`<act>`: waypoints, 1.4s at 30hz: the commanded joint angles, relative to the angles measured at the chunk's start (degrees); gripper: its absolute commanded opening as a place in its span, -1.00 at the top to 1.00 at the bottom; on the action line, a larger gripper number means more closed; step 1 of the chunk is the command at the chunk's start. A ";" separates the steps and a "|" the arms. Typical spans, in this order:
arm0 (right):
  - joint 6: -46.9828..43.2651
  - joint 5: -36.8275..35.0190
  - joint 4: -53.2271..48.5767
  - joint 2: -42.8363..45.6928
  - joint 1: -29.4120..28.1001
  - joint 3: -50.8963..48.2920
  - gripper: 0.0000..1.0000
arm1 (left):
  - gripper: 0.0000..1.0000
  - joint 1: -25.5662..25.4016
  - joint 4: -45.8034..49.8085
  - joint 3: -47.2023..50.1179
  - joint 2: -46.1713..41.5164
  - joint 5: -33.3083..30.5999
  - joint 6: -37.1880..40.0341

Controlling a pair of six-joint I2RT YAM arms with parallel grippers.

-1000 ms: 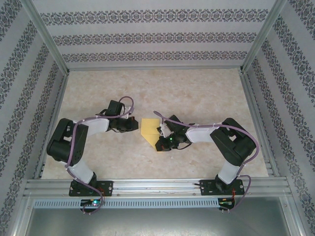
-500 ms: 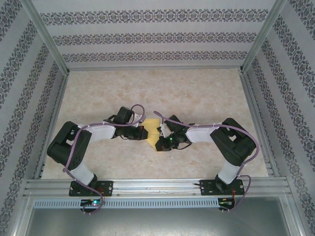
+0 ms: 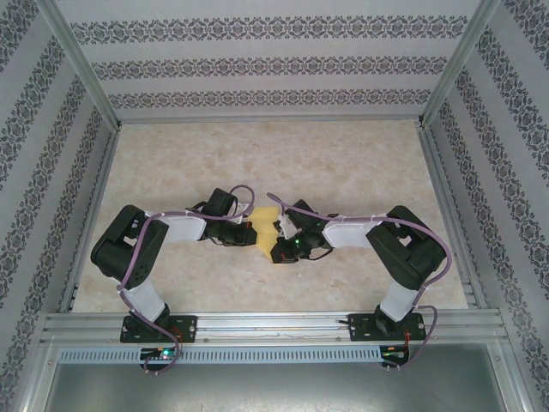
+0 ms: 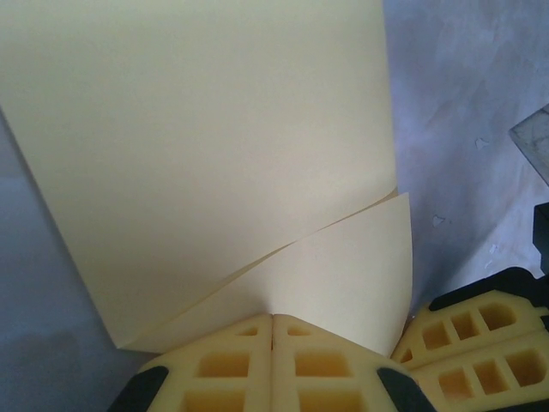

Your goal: Fold a paper plane with a square sheet of paper (fold left side to right side)

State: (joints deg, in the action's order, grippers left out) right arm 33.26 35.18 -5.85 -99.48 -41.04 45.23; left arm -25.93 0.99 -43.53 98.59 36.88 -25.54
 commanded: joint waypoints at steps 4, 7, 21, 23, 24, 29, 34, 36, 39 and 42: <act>3.05 -0.34 -1.11 3.50 0.02 2.40 1.00 | 1.00 -1.04 1.76 1.68 2.13 -6.11 -3.36; 3.82 -0.02 -0.17 4.23 0.25 3.22 1.00 | 1.00 -1.53 1.83 1.56 2.51 -6.16 -4.31; 6.46 -1.86 4.17 -2.92 -0.98 6.63 1.00 | 1.00 -1.89 4.69 0.22 3.06 -7.16 -4.87; 6.39 -2.02 4.20 -3.51 -1.06 7.21 1.00 | 1.00 -1.97 4.80 0.12 3.07 -7.26 -4.81; 6.38 -2.26 4.18 -3.85 -0.98 7.32 1.00 | 1.00 -2.01 4.75 0.16 2.99 -7.24 -4.79; 6.30 -2.57 4.18 -5.50 -1.11 8.02 1.00 | 1.00 -2.00 5.24 -0.05 3.14 -7.65 -5.05; 6.12 -3.36 3.84 -6.94 -1.06 7.76 1.00 | 1.00 -1.99 5.61 -0.04 3.26 -8.51 -6.13; 5.95 -3.76 3.22 -7.21 -1.06 7.42 1.00 | 1.00 -1.93 5.82 -0.06 3.52 -8.80 -6.49; 5.85 -4.32 2.37 -6.72 -1.03 6.27 1.00 | 1.00 -1.96 6.82 -0.33 4.06 -9.68 -6.63; 6.20 -4.42 2.24 -5.55 -0.74 4.74 1.00 | 1.00 -1.99 7.53 -0.49 4.31 -10.66 -6.90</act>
State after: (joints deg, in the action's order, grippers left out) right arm 39.11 33.01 -1.89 -105.71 -41.52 51.88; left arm -27.07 2.42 -45.01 99.29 34.85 -31.81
